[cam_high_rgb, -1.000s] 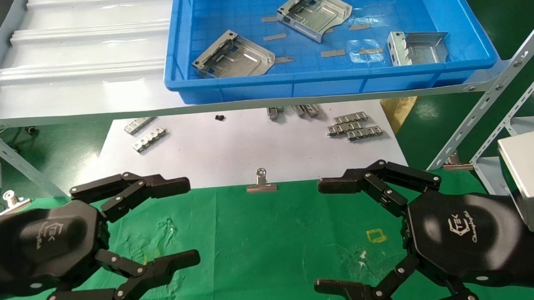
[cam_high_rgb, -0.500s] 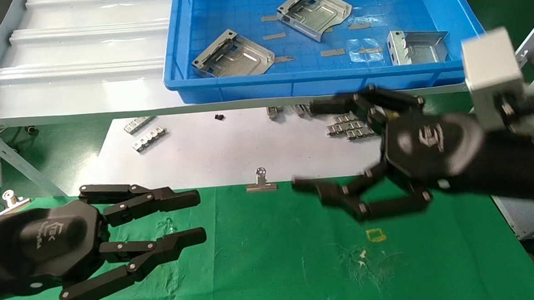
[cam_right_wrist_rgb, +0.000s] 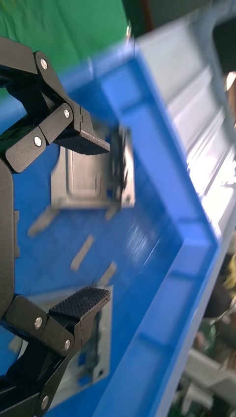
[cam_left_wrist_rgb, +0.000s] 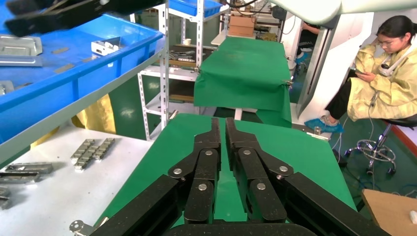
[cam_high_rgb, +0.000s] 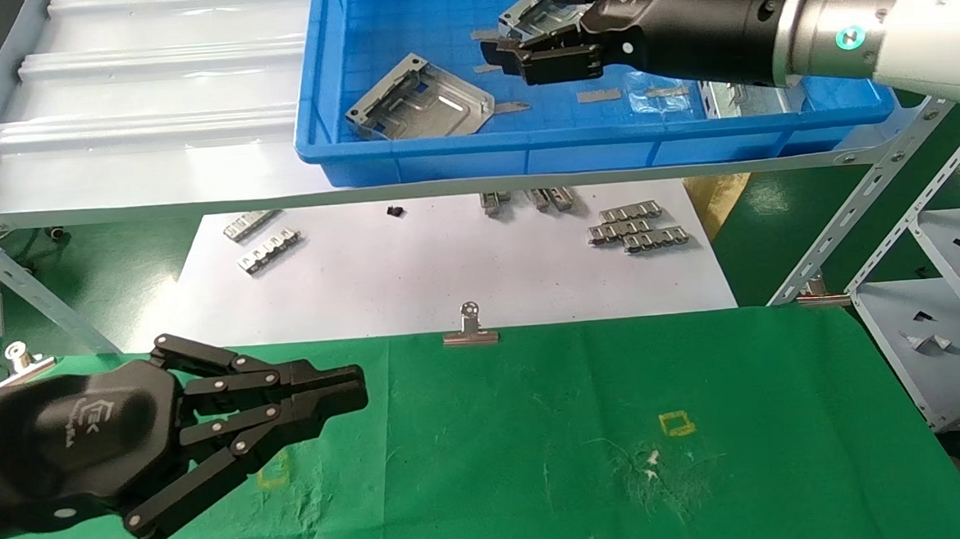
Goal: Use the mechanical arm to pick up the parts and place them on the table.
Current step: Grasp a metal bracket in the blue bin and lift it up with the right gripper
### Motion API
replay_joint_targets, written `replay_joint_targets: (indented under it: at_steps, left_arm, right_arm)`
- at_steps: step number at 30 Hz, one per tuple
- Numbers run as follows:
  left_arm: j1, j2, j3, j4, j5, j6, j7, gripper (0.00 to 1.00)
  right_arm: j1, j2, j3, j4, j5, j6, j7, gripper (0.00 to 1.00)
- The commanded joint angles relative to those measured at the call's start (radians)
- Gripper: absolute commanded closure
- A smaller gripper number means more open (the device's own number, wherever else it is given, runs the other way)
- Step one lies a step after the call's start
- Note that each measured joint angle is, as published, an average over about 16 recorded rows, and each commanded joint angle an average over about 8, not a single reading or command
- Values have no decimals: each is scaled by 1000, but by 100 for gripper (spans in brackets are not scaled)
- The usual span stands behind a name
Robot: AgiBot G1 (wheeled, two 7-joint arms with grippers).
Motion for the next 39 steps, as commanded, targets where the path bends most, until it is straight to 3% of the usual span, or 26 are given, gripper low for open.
replay_joint_targets:
  at_steps: [1,2,8,9,10,21,39]
  left_arm:
    - [0,0,0,0,0,0,0,96]
    - [0,0,0,0,0,0,0,84]
    - [0,0,0,0,0,0,0,9]
    - [0,0,0,0,0,0,0,0]
    - [0,0,0,0,0,0,0,0]
    - [0,0,0,0,0,0,0,0]
    - [0,0,0,0,0,0,0,0]
  right_arm:
    - [42,-53,-18,-93,-40,44,-9,4]
    - [58,-75,-24,-135,-52,59,-18,12]
    - [131,-173,-42,-351,-93,153,-55,87]
    - [139,-185,-43,-378,-96,169,-59,96]
    - [147,-197,-44,-404,-99,185,-64,100]
    - [212,-259,-83,-557,-155,249,-96,100]
    - [191,-277,-162,-489,-191,305,-69,100]
